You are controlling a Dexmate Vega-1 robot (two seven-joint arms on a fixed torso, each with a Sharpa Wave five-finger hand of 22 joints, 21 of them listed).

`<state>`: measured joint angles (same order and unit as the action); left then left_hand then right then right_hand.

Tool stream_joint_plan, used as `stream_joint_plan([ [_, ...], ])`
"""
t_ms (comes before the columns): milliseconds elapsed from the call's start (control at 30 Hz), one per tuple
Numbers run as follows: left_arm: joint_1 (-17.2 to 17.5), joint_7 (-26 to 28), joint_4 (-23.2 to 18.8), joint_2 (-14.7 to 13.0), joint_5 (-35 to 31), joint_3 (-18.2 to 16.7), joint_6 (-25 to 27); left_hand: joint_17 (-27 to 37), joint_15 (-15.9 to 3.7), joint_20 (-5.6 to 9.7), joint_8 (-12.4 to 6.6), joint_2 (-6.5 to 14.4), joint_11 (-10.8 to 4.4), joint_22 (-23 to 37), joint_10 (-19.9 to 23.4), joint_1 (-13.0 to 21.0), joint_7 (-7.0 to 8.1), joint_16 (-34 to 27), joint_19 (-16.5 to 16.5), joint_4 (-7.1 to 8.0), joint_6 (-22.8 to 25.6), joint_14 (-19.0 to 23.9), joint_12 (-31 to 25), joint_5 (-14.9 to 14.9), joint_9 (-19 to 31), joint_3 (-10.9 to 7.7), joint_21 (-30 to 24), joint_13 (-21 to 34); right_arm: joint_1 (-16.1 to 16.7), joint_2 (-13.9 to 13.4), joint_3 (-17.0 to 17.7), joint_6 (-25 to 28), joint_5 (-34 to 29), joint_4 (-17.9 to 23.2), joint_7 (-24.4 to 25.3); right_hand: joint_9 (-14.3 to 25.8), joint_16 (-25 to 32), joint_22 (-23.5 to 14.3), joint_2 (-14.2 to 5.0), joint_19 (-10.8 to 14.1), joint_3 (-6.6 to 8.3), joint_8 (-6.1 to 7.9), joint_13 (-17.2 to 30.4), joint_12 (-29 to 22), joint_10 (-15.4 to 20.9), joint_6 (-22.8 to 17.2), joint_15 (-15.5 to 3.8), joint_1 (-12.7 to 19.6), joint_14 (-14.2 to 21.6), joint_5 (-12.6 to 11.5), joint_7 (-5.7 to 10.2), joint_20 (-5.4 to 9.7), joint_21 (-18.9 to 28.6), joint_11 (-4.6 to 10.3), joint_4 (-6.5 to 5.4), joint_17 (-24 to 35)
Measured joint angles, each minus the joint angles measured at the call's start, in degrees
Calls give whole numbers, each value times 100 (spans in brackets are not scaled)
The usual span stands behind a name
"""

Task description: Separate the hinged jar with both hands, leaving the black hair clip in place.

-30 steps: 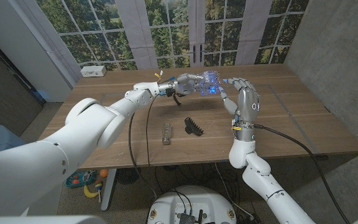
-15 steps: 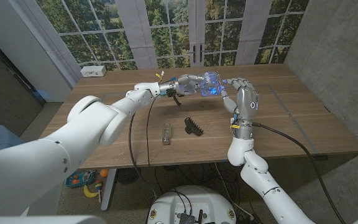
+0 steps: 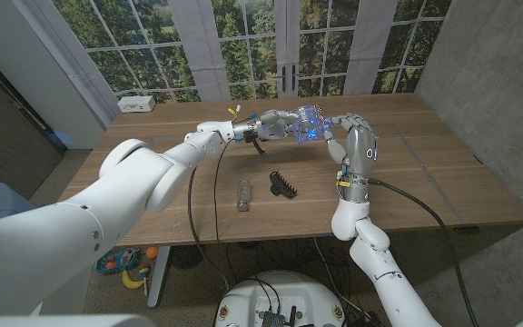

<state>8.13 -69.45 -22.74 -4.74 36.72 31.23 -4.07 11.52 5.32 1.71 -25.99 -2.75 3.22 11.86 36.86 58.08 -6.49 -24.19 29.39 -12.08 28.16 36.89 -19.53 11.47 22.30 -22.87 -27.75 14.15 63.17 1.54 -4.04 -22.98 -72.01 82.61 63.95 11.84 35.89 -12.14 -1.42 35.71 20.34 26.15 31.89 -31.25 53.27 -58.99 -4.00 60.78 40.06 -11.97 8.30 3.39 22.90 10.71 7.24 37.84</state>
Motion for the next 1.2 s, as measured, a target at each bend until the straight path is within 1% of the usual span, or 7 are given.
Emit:
stream_joint_plan([
  [167,7,22,-11,1,-47,23,36,-4,-156,61,0,0,23,13,28,0,0,-45,19,-25,-1,231,-197,-1,36,-25,-40,0,-58,400,458,-582,-348,-122,-1,-14,33,-26,-128,0,2,59,65,-92,113,-131,17,8,105,45,12,0,54,-26,2,62],
  [333,122,142,-238,-102,-88,70,131,-6,-148,83,0,0,44,12,49,0,0,-47,41,-32,-1,260,-214,0,37,-32,-68,-1,-110,647,746,-910,-552,-207,-2,-32,42,-26,-151,33,48,92,118,-140,211,-242,-18,30,166,47,1,8,88,14,50,106],
  [533,474,653,-971,-457,-144,177,460,-6,-207,111,0,-37,16,28,81,37,0,-67,69,-130,0,327,-217,-1,-47,-130,-155,-1,-140,794,952,-1195,-738,-257,-5,-57,42,-26,-203,74,53,101,146,-181,252,-282,-39,84,224,84,-21,-11,128,14,94,134],
  [600,641,809,-1398,-664,-198,245,548,53,-205,123,0,-53,74,41,271,53,-71,-226,113,-149,72,328,-221,-22,-47,-149,-189,-25,-157,828,1019,-1282,-761,-256,10,-93,42,-26,-339,73,52,71,169,-181,294,-278,-39,96,224,84,-22,-11,145,11,92,134],
  [900,962,1552,-2776,-1177,-242,429,904,55,-195,106,0,-68,74,54,271,68,-71,-272,135,-131,72,338,-221,2,-40,-131,-278,-26,-156,867,1120,-1414,-829,-274,10,-62,42,-53,-296,73,62,102,200,-203,314,-281,-51,134,275,84,-19,-11,169,14,131,161],
  [967,1047,1679,-3336,-1363,-257,505,946,55,-195,105,0,-97,76,71,275,97,-71,-333,135,-107,72,338,-221,2,-38,-107,-299,-26,-152,858,1123,-1420,-827,-277,10,-63,20,-53,-258,73,62,102,221,-203,314,-295,-51,113,275,84,-6,-11,191,14,131,161],
  [1200,1153,1959,-4047,-1639,-270,631,1024,55,-195,105,0,-120,90,82,295,119,-101,-363,135,-106,102,338,-221,2,-33,-106,-342,-26,-139,829,1122,-1454,-789,-279,9,-69,-18,-53,-257,72,62,102,249,-202,314,-304,-51,112,274,84,3,-11,213,14,131,188],
])
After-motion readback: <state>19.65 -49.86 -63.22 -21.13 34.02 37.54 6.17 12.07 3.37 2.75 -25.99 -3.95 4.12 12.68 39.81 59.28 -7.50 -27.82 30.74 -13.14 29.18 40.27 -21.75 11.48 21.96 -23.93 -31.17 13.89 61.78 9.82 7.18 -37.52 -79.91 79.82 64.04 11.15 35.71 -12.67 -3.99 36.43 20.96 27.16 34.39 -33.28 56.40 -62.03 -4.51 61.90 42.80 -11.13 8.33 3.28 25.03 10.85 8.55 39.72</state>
